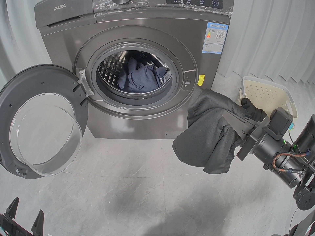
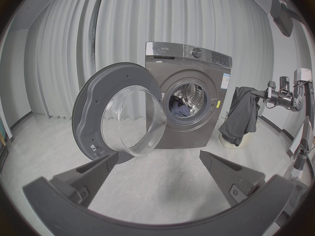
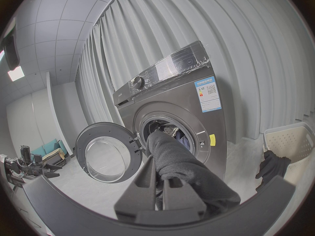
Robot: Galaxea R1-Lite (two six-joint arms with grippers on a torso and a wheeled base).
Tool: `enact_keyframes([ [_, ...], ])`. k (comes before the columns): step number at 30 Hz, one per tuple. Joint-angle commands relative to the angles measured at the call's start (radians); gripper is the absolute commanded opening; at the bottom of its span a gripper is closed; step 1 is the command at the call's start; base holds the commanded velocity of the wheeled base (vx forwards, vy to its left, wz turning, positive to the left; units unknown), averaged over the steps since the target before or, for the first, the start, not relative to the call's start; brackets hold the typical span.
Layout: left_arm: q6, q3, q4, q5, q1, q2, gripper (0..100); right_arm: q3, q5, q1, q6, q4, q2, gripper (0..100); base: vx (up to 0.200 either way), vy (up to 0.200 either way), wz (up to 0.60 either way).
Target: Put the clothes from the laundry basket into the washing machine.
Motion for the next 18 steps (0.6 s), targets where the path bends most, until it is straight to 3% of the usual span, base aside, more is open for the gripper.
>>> enact_keyframes([
  [1, 0.0, 0.007, -0.001, 0.0, 0.0, -0.015, 100, 0.0, 0.0, 0.0, 0.0, 0.001, 0.002, 0, 0.0, 0.2, 0.0],
  [4, 0.003, 0.007, -0.001, 0.0, 0.0, -0.015, 100, -0.003, 0.0, 0.0, 0.0, 0.002, 0.002, 0, 0.0, 0.2, 0.0],
  [10, 0.041, 0.01, -0.005, -0.001, 0.005, -0.017, 100, -0.02, 0.002, 0.005, -0.002, 0.005, 0.025, 0, 0.0, 0.0, 0.0],
  [18, 0.035, 0.01, -0.005, 0.0, 0.003, -0.017, 100, -0.081, -0.006, 0.022, -0.008, 0.001, 0.083, 0, 0.0, 0.0, 0.0],
])
